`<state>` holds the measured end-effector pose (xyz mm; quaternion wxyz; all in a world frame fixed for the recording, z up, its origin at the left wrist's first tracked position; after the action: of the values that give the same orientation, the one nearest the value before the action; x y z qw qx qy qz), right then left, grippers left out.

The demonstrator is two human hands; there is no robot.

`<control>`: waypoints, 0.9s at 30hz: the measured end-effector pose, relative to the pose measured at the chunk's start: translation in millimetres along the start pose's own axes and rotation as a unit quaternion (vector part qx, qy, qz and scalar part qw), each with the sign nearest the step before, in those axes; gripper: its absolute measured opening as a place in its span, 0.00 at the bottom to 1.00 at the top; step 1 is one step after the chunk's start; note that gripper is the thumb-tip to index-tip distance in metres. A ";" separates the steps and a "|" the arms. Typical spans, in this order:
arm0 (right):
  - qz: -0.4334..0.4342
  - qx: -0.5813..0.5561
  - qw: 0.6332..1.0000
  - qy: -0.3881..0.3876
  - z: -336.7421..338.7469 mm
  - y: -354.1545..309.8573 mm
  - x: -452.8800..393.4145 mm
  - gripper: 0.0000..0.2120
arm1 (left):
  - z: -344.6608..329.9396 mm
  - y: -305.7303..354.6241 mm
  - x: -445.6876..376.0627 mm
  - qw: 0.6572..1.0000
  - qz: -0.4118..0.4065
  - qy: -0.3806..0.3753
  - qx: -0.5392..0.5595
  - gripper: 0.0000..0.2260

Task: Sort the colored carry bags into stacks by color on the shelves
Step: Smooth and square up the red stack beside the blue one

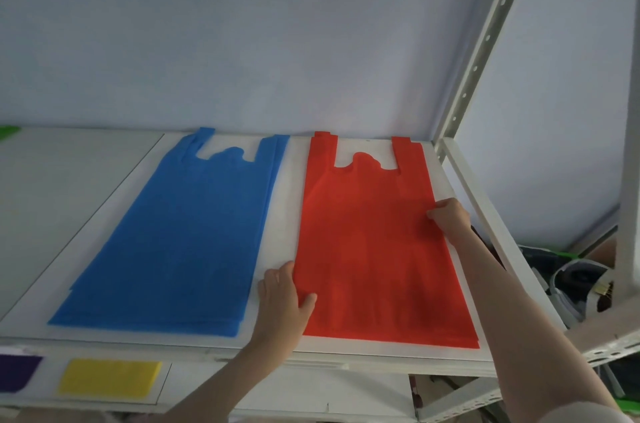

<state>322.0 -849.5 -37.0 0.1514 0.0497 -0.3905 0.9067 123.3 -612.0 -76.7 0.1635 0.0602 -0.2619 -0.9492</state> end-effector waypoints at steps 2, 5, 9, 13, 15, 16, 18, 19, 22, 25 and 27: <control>-0.002 -0.001 1.000 -0.001 0.7 -0.5 0.0 0.18 | -5.5 -1.3 -3.8 0.999 0.023 -0.018 0.031 0.22; -0.004 0.006 1.000 -0.004 2.4 -1.2 -0.7 0.18 | -5.8 -3.9 -6.7 0.996 0.050 -0.042 0.062 0.20; -0.004 0.012 1.000 -0.007 1.8 -0.9 -2.5 0.19 | 0.3 -4.0 -5.5 0.992 0.051 -0.063 0.096 0.21; -0.010 0.003 1.000 -0.003 1.2 2.1 -1.2 0.21 | 12.1 -5.9 0.7 0.996 0.013 -0.048 0.075 0.16; -0.012 0.004 1.000 0.013 -0.2 3.7 5.0 0.21 | 20.7 -14.1 5.3 0.997 -0.003 -0.047 0.068 0.15; -0.005 0.015 0.999 0.028 -0.9 4.0 9.7 0.21 | 25.7 -19.0 7.5 0.997 -0.017 -0.044 0.064 0.16; 0.024 0.053 0.997 0.057 -2.7 1.5 22.8 0.20 | 38.4 -28.2 12.1 0.997 -0.053 -0.039 0.040 0.17; 0.043 0.074 0.994 0.066 -4.6 -1.0 31.3 0.20 | 45.9 -33.1 14.2 0.997 -0.073 -0.036 0.015 0.17; 0.106 0.107 0.985 0.082 -16.9 -14.7 65.4 0.19 | 75.1 -53.0 21.2 0.991 -0.123 -0.004 -0.057 0.17; 0.170 0.119 0.972 0.109 -38.6 -30.5 108.6 0.17 | 103.0 -85.5 32.4 0.983 -0.151 0.028 -0.105 0.17; 0.174 0.128 0.970 0.115 -54.7 -39.1 143.2 0.17 | 121.5 -115.2 40.5 0.974 -0.176 0.049 -0.130 0.15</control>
<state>199.8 -750.7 -17.8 0.0279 -0.1042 -0.2539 0.9612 28.8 -474.6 -33.4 0.0130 0.1300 -0.1129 -0.9850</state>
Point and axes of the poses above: each hand's wrist, its own x-axis away from the middle knuckle, its own z-axis out of the back of the hand, y = z × x, the point moved 3 cm from there along -x, towards the middle knuckle, and after that the axes turned 2 degrees about y, right-handed, at the moved point
